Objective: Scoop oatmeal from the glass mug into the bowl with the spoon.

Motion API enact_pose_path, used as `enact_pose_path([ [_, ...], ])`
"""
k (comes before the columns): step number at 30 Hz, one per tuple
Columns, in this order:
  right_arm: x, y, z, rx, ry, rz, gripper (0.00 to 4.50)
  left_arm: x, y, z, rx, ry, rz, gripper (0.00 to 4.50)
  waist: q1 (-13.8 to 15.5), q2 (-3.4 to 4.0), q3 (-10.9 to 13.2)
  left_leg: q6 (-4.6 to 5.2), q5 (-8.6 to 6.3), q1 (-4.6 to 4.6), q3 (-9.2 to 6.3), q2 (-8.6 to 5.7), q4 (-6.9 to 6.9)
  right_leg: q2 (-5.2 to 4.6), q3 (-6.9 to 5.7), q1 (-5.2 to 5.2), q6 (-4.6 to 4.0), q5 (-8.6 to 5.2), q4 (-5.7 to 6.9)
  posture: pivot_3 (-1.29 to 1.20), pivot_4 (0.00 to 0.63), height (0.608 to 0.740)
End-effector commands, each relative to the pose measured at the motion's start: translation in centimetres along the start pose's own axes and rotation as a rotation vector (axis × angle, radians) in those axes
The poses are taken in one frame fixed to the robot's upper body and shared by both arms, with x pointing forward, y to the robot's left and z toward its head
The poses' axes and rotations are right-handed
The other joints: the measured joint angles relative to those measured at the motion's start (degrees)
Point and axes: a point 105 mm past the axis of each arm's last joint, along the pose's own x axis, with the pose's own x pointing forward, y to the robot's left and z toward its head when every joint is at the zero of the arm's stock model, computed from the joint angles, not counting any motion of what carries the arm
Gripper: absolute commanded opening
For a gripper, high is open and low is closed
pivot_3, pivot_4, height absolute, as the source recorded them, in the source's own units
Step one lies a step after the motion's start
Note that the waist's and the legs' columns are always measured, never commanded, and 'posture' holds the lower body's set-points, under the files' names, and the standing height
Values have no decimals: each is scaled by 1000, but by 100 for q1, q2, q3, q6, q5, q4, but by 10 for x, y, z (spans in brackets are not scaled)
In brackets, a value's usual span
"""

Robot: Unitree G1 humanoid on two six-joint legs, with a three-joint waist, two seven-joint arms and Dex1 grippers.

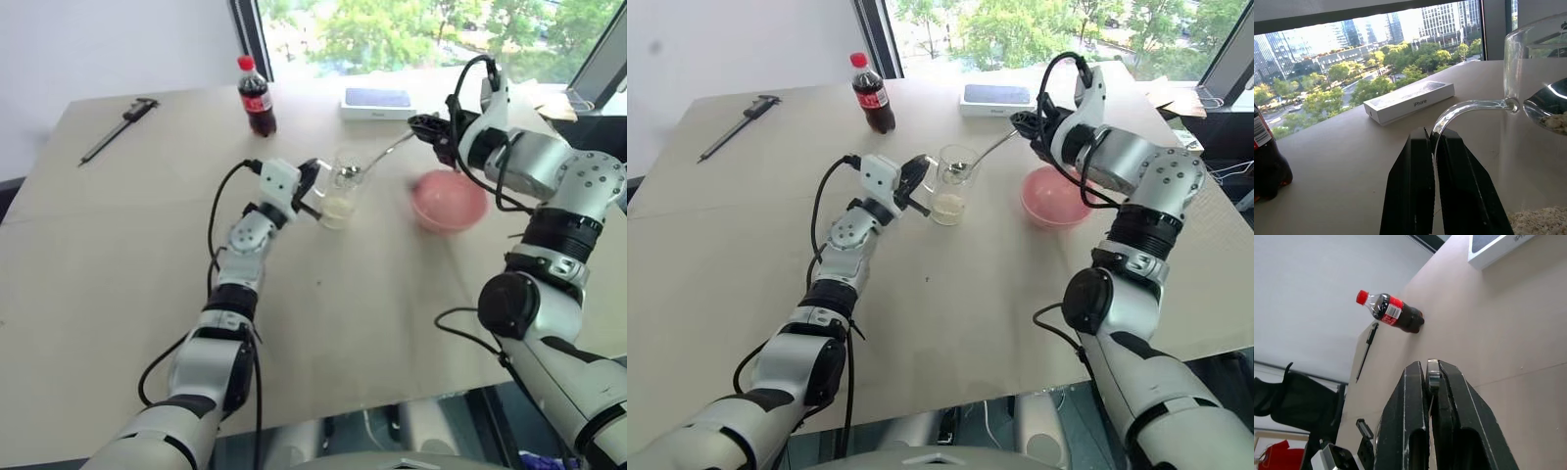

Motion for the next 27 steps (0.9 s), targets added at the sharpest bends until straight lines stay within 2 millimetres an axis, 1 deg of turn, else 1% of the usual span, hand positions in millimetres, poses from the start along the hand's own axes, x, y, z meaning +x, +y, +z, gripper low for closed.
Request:
enact_pose_path([
  [1, -10, 9, 25, -37, -110, 21, 0, 6, 11, 22, 60, -95, 63, 53, 2, -1, -1, 0, 0, 0, 0, 0, 0, 0, 0, 0, 0, 0, 0, 0, 150, 740],
  [5, -14, 12, 33, -59, -149, 30, 0, 12, 6, 29, 83, -139, 78, 53, -4, -1, -1, 0, 0, 0, 3, 0, 0, 0, 4, -1, 0, 0, 1, 0, 150, 740],
  [9, -21, 6, 43, -28, -191, 14, 0, 14, 4, 28, 94, -150, 93, 53, 2, -1, -1, 0, 0, -2, 3, 1, 0, 0, 3, -2, 0, 0, 1, 0, 150, 740],
  [12, -25, 6, 49, 4, -213, 18, 0, 15, 2, 28, 100, -156, 96, 53, 5, -1, -1, 0, 0, -4, 3, 1, 0, 0, 3, -2, 0, 0, 2, 0, 150, 740],
  [18, -29, 4, 50, 59, -228, 18, 0, 17, -2, 28, 93, -168, 93, 53, 1, -1, -1, 1, 0, -6, 3, 1, 0, 0, 3, -3, 1, 0, 2, 0, 150, 740],
  [27, -35, 2, 48, 164, -237, 30, 0, 20, -2, 29, 82, -176, 98, 53, 4, -2, -1, 2, 0, -7, 5, 2, 0, 0, 4, -4, 1, 0, 8, 0, 150, 740],
])
